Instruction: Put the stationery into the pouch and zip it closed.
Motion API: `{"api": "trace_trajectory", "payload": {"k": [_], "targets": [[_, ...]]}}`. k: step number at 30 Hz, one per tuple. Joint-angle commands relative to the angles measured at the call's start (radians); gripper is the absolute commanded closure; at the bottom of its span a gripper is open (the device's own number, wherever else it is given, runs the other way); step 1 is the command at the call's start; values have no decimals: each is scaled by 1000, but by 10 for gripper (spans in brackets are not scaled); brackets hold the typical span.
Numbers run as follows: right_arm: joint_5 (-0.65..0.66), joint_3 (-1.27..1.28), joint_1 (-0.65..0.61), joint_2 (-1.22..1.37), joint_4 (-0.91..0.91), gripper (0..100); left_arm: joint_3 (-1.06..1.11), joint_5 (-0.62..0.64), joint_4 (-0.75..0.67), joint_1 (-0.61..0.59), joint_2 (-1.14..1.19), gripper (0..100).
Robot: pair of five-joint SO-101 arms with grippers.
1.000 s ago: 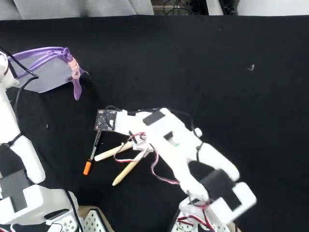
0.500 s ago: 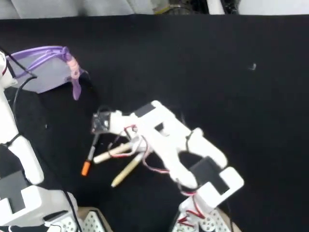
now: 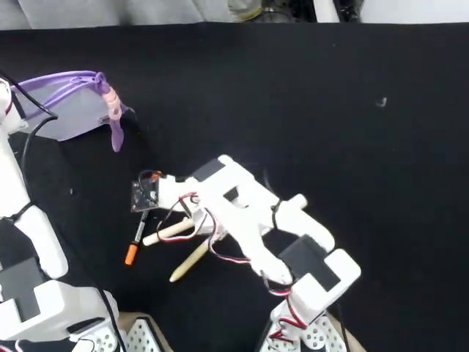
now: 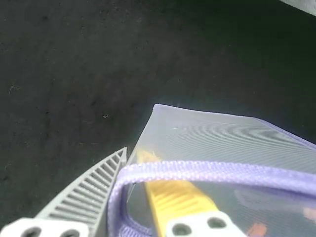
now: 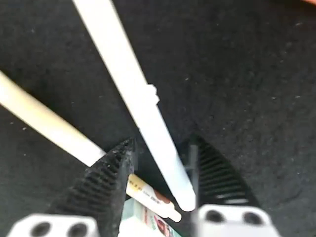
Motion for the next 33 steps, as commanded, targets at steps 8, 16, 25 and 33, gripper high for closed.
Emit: {"api": "trace_trajectory", "payload": {"k": [8,16,25,33], "targets": [[-75,-219,103,-10,187,987,13,-5,8,48,69,970],[-86,-263,285,-237,218,987,4,6,11,153,60,970],[-446,-208,376,-504,-55,988,-104,51,161,337,68,970],[-701,-147,374,-601,-328,988,-179,94,261,440,63,970]]}}
